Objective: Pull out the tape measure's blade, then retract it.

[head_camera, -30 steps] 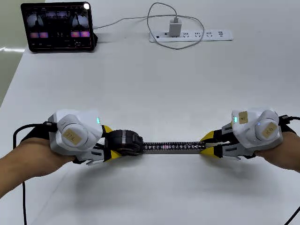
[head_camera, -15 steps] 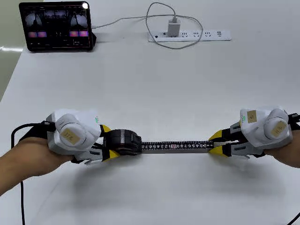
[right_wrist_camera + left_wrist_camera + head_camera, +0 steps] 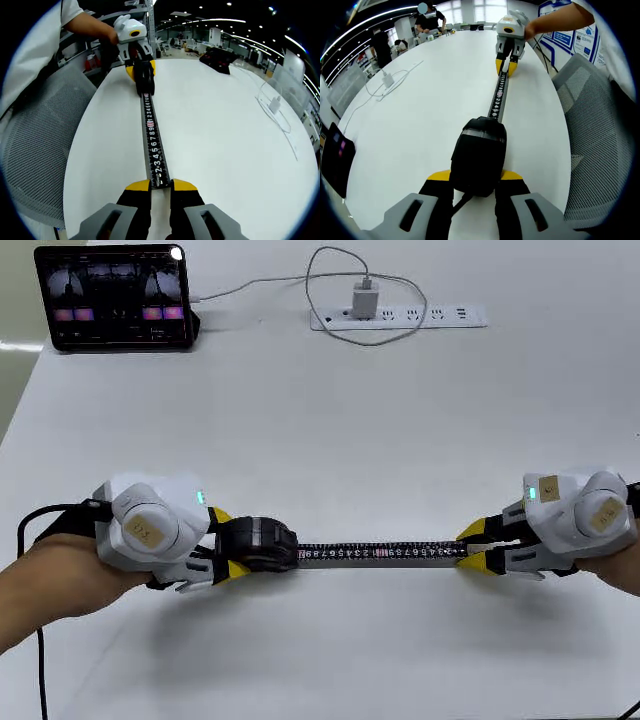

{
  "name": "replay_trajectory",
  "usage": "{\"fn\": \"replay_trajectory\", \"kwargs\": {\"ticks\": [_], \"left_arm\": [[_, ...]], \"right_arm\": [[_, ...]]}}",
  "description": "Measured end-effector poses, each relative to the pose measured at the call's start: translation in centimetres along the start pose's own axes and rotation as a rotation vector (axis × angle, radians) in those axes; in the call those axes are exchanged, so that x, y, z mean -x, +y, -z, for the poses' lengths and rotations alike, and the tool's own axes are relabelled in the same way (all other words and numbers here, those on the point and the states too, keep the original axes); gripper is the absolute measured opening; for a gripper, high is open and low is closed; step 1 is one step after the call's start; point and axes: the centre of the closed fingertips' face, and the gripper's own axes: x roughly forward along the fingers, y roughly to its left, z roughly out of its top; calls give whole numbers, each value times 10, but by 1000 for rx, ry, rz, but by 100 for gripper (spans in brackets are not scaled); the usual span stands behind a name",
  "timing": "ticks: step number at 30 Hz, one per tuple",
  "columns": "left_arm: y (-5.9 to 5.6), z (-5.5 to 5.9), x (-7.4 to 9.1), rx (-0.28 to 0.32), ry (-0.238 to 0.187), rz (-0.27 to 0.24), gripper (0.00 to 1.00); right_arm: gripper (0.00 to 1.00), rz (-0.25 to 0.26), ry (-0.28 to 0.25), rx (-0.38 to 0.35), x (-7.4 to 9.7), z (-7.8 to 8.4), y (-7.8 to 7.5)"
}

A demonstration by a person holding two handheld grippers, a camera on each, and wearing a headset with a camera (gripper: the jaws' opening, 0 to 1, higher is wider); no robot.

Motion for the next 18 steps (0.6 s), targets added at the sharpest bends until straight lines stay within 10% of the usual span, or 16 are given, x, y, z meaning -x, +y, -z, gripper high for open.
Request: {"fn": "replay_trajectory", "kwargs": {"ticks": [18], "left_arm": [[0,-1,0,-4,1,2,27]], "right_arm": [[9,10,21,-3,6,12,-5]]}}
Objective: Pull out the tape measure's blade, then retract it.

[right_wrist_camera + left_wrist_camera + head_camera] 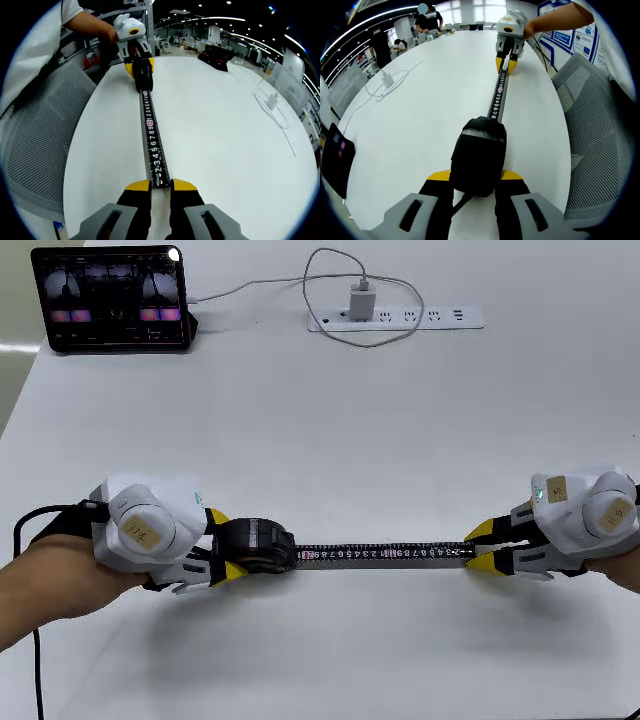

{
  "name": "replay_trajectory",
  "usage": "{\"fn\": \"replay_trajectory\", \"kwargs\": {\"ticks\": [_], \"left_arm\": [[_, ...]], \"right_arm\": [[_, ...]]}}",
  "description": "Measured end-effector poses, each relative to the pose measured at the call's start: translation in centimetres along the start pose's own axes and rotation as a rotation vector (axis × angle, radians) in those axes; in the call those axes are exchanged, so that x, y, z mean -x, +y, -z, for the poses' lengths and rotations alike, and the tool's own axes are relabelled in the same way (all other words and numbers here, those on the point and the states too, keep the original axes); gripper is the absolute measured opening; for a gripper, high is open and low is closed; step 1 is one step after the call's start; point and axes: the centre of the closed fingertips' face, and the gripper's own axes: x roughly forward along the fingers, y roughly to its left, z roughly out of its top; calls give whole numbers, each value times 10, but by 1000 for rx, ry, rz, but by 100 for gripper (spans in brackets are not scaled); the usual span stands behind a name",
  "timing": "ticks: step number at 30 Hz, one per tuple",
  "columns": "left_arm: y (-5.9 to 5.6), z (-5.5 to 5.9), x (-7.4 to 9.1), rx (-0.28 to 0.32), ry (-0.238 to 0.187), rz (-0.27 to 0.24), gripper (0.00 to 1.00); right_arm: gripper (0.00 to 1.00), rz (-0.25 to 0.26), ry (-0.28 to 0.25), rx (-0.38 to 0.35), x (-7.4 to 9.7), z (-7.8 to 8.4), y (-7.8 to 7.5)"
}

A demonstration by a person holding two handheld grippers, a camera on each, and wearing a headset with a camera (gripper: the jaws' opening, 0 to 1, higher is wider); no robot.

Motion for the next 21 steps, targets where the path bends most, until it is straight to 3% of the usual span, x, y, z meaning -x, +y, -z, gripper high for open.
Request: {"fn": "replay_trajectory", "kwargs": {"ticks": [21], "left_arm": [[0,1,0,-1,3,0,27]], "right_arm": [[10,6,42,-4,15,20,0]]}}
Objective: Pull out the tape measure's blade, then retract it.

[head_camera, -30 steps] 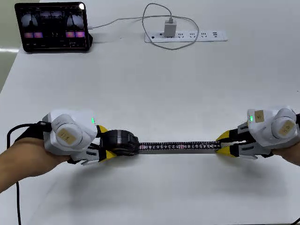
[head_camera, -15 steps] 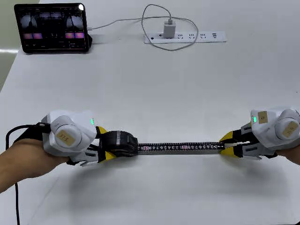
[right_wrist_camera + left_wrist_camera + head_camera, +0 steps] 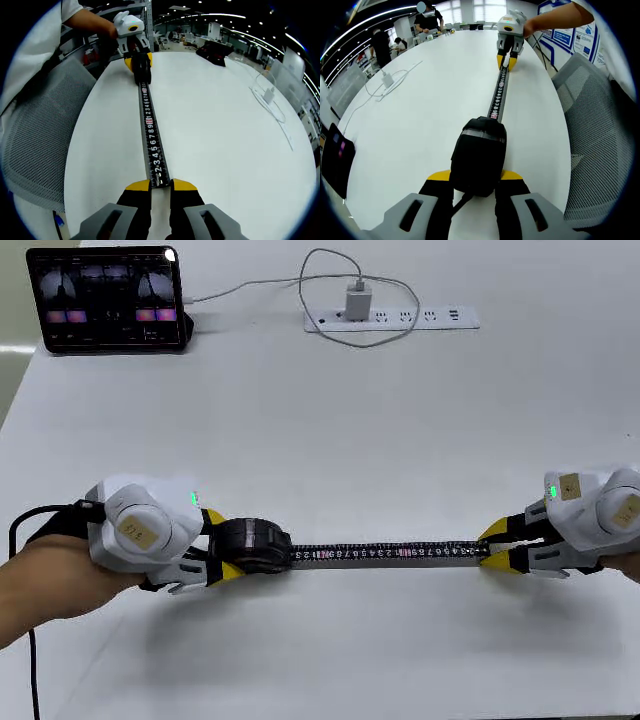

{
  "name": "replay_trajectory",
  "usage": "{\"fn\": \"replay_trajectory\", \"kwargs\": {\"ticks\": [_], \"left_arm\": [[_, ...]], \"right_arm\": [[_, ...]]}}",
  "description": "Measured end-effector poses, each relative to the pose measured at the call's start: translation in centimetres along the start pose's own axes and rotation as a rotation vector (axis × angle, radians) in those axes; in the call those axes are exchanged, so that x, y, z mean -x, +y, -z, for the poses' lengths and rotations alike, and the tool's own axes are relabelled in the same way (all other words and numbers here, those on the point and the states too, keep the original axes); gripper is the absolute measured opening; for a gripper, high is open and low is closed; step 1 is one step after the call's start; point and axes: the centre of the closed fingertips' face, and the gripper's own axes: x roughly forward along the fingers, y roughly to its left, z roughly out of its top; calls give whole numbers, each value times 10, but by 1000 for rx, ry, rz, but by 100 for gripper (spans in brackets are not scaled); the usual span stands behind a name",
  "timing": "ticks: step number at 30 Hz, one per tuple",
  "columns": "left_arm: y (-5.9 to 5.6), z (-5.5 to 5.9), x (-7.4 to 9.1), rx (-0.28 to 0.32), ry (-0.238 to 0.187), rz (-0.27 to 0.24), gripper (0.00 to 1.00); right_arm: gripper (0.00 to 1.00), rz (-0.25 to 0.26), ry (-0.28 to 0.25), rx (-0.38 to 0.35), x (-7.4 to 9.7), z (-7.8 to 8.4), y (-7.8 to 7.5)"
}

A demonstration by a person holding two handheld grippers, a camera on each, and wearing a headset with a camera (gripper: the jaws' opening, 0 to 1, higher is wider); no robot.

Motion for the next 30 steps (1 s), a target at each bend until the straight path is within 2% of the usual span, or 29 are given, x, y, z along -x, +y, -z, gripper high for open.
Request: {"fn": "replay_trajectory", "kwargs": {"ticks": [5,12,22,24,28,30], "left_arm": [[0,0,0,1,3,-3,27],[0,-1,0,1,6,-6,28],[0,-1,-1,-4,8,-9,28],[0,-1,0,-3,9,-11,29],[-1,-1,0,-9,5,-20,29],[-2,-2,1,13,-4,-20,30]], "right_arm": [[10,6,8,9,0,-1,1],[11,9,14,-22,0,-2,1],[12,15,24,-10,0,-2,2],[12,8,12,-43,-1,-3,3],[15,10,-7,-52,1,-7,1],[16,9,7,-42,0,-6,2]]}}
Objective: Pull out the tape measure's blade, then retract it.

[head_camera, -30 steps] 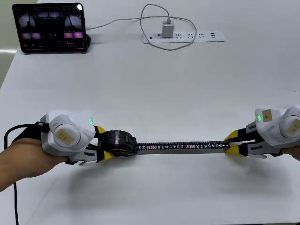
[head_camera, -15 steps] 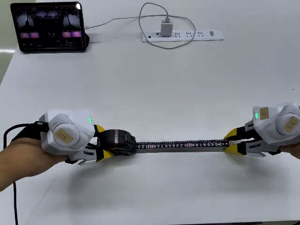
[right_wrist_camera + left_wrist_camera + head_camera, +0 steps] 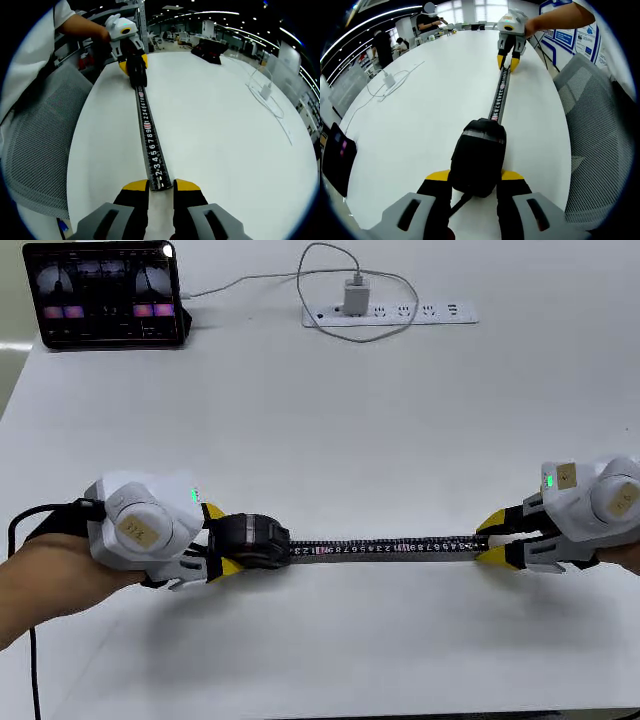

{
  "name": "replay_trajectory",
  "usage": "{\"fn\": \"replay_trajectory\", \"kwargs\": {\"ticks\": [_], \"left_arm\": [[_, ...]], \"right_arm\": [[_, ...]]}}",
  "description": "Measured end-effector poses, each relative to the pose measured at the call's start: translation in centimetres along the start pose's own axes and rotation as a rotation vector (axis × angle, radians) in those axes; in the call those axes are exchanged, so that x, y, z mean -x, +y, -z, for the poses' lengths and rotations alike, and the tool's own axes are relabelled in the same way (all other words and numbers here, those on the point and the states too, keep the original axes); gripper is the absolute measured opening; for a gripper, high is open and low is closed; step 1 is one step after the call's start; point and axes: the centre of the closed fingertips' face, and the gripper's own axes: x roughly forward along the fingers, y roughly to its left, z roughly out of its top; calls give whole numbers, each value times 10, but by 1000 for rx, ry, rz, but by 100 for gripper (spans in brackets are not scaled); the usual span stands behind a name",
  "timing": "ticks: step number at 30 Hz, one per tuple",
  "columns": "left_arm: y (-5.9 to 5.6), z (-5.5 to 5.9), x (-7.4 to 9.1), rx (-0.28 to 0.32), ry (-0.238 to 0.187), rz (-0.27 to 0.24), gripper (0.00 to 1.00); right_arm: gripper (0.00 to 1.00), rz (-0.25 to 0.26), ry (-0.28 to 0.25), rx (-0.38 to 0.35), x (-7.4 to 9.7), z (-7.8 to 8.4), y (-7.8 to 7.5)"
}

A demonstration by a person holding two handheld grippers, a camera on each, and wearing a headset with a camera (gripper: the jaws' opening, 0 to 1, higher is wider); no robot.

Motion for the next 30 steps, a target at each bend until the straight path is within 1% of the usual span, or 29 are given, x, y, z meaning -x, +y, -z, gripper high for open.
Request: {"fn": "replay_trajectory", "kwargs": {"ticks": [5,8,12,16,20,23,30], "left_arm": [[0,1,0,1,0,-1,32],[-1,0,1,3,-4,3,34],[-1,2,2,9,-1,1,41],[-3,3,3,13,1,4,41],[-4,3,8,12,-5,-3,42],[-2,3,10,38,-18,-13,43],[0,0,12,57,-35,-28,44]], "right_arm": [[16,2,3,-7,-1,1,-1],[19,3,-1,-21,0,-1,-1],[23,4,-3,-38,1,-1,-1],[23,5,-3,-39,1,-1,-1],[24,26,-18,-46,5,-6,-2],[28,39,-22,-56,6,-7,-3],[28,49,-23,-62,7,-8,-2]]}}
